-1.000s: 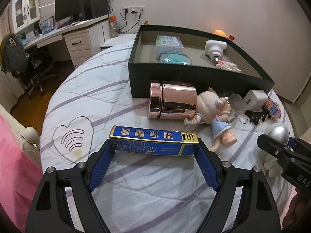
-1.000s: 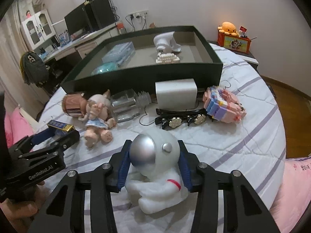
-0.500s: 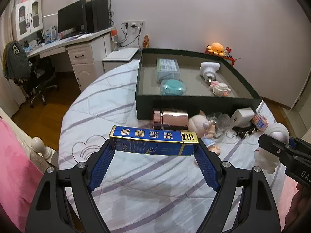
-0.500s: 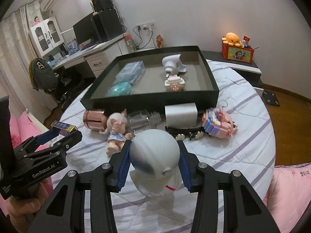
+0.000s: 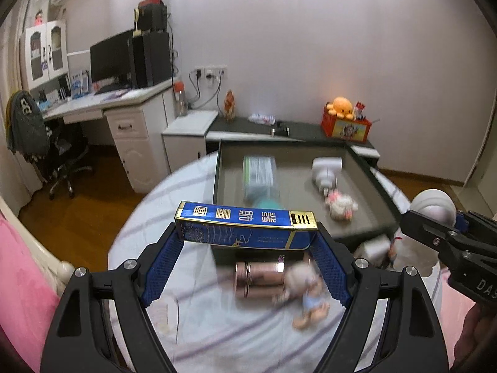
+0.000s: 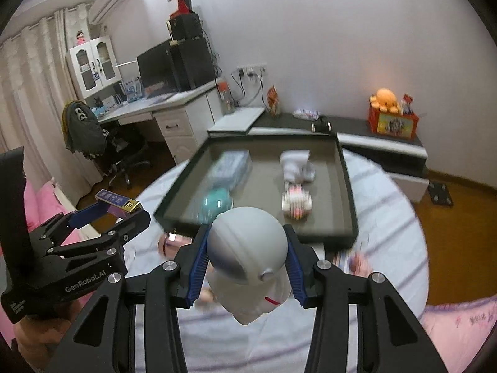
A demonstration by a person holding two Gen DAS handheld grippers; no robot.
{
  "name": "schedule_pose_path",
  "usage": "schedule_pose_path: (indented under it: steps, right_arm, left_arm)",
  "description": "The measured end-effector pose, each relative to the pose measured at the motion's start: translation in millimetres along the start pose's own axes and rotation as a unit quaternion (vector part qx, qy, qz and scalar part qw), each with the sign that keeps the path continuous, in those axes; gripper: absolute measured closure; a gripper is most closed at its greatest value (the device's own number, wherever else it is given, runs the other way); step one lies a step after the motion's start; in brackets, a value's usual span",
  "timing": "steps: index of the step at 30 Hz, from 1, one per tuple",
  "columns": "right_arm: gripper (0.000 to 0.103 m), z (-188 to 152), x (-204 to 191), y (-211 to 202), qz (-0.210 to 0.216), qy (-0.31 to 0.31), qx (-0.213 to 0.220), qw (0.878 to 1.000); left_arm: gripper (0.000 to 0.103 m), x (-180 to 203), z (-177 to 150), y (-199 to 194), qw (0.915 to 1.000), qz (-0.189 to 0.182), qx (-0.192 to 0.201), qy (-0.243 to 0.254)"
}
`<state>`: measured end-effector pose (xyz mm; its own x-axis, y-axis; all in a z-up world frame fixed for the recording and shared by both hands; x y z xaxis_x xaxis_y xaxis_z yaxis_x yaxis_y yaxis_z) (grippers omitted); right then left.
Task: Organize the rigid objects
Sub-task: 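Carry both items into the tray and open both tools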
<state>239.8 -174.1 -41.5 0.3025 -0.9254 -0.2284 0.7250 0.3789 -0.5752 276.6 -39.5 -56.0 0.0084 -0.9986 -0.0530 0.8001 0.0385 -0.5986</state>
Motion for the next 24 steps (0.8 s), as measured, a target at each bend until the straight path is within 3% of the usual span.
schedule_pose_path:
  steps: [6,11,17,24]
  right_arm:
    - [0.057,51,20,24,-0.007,-0.008,0.014,1.0]
    - [0.057,70,45,67,-0.012,-0.004,-0.011,1.0]
    - [0.057,69,70,114,-0.016,0.009,-0.05,0.999]
    - [0.056,56,91,150,-0.025,0.026,-0.094,0.995]
  left_arm:
    - [0.02,9,43,31,0.9999,-0.003,0.009,-0.006]
    - [0.02,22,60,74,0.9999,-0.005,-0.009,0.001]
    - [0.02,41,55,126,0.9986,-0.011,-0.049,0.014]
    - [0.019,48,36,160,0.9947,-0.007,-0.097,0.033]
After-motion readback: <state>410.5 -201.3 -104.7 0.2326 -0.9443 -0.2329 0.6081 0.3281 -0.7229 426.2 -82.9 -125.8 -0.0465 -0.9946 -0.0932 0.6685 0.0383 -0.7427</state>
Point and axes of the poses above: each gripper's, at about its wrist camera, not at the fingertips, and y roughly the way its jaws point, x to its right, z to its top, the point moved 8 cm from there along y, roughly the way its jaws point, and after that the axes turned 7 degrees about z, right-handed, at the moved point
